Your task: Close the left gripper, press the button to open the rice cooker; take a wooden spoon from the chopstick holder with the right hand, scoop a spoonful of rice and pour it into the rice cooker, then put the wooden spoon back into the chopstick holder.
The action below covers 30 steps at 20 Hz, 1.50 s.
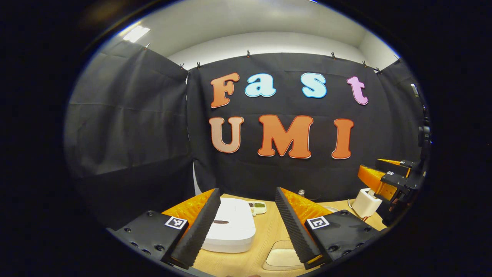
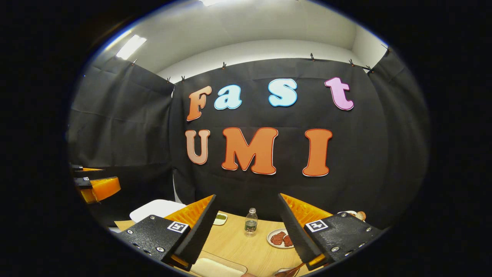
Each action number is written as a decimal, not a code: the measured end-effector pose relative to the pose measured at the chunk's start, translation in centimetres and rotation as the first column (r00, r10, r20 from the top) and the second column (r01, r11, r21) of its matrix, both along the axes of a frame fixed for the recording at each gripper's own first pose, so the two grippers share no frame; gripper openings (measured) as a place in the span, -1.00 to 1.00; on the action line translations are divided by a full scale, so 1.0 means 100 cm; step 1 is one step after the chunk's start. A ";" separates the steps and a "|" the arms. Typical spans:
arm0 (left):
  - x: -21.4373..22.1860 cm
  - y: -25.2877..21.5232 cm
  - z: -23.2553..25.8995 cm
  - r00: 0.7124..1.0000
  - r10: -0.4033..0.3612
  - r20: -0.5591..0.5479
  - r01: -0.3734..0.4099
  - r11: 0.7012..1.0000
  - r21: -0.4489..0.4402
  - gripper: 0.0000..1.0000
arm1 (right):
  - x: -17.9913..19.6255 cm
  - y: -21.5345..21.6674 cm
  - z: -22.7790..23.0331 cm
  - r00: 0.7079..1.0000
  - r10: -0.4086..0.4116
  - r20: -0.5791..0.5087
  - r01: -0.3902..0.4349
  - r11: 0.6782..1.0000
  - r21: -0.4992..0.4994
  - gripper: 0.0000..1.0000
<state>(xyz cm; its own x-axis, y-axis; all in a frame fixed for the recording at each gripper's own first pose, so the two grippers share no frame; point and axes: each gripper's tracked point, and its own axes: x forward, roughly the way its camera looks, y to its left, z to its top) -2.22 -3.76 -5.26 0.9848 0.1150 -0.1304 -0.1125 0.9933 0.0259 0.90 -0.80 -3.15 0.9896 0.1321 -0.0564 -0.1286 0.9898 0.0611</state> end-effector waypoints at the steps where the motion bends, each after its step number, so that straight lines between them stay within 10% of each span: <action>1: 0.000 -0.002 -0.002 1.000 0.002 -0.005 -0.002 1.000 0.004 0.93 | 0.000 -0.001 -0.003 1.000 0.007 -0.002 -0.007 1.000 0.000 0.90; 8: 0.003 -0.009 -0.031 0.999 0.000 -0.050 0.001 1.000 0.022 0.86 | -0.003 -0.010 -0.031 0.998 -0.007 -0.062 0.008 1.000 0.002 0.90; 16: 0.046 0.051 -0.067 0.985 0.003 -0.173 -0.001 1.000 0.012 -0.88 | 0.014 -0.001 -0.032 0.986 -0.142 -0.086 0.141 0.990 -0.010 0.89; 30: 0.096 0.129 -0.189 0.841 -0.076 -0.536 -0.106 0.948 -0.300 -0.79 | 0.035 0.033 -0.047 0.972 -0.197 -0.126 0.185 0.978 -0.097 0.90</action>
